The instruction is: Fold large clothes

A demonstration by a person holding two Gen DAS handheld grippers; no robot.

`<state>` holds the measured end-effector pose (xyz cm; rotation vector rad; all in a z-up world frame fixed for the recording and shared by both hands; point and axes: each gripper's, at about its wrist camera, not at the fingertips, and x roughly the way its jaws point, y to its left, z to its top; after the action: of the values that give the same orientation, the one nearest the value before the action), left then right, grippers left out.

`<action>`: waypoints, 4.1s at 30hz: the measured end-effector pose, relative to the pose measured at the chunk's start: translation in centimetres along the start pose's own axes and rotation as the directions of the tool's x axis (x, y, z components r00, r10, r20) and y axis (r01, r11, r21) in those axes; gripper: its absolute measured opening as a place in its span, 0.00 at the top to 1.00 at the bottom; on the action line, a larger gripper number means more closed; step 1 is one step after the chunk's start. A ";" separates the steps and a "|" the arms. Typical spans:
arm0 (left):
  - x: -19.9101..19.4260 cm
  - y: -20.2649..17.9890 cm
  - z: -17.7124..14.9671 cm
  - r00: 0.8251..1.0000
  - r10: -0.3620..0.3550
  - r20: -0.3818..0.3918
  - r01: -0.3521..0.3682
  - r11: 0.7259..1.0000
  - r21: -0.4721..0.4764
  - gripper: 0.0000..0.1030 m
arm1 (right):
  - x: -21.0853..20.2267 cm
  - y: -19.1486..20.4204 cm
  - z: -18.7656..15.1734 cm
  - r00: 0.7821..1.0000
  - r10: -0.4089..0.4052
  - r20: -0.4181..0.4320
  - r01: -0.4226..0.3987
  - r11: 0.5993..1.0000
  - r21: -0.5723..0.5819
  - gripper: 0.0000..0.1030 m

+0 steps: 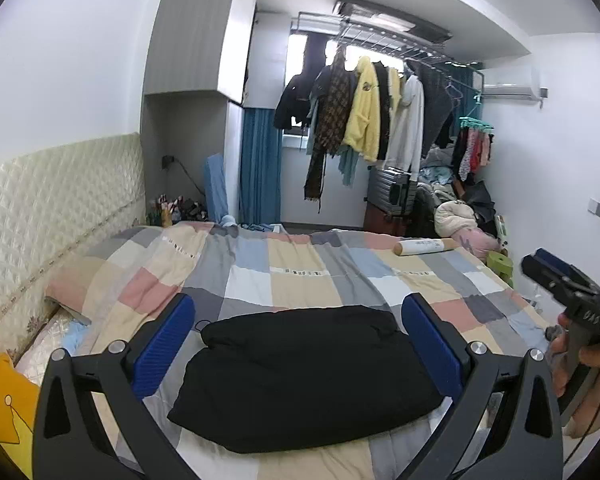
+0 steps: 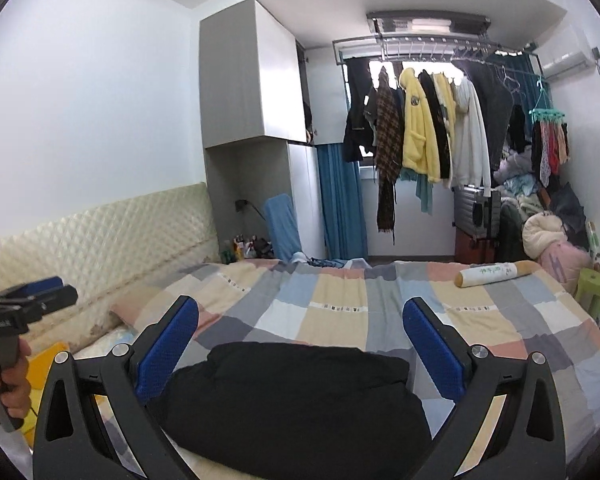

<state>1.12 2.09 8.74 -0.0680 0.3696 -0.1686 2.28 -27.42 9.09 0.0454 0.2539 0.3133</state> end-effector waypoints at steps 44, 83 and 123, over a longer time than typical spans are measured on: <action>0.7 -1.0 -13.7 0.984 0.074 -0.165 -0.089 0.992 -0.085 0.00 | -2.0 2.7 -15.2 0.979 -0.070 -0.193 0.085 0.994 0.070 0.00; 2.2 -1.0 -14.9 0.971 0.093 -0.219 -0.113 0.991 -0.078 0.00 | -1.7 1.7 -16.4 0.969 -0.114 -0.218 0.137 0.986 0.094 0.00; 2.3 -1.0 -15.1 0.970 0.075 -0.232 -0.098 0.991 -0.089 0.00 | -1.9 1.1 -16.4 0.967 -0.128 -0.219 0.150 0.984 0.090 0.00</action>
<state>-2.43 0.21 -5.99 -0.1318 0.6103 -0.0706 -3.94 -26.91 -6.22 0.0991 0.4839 0.1639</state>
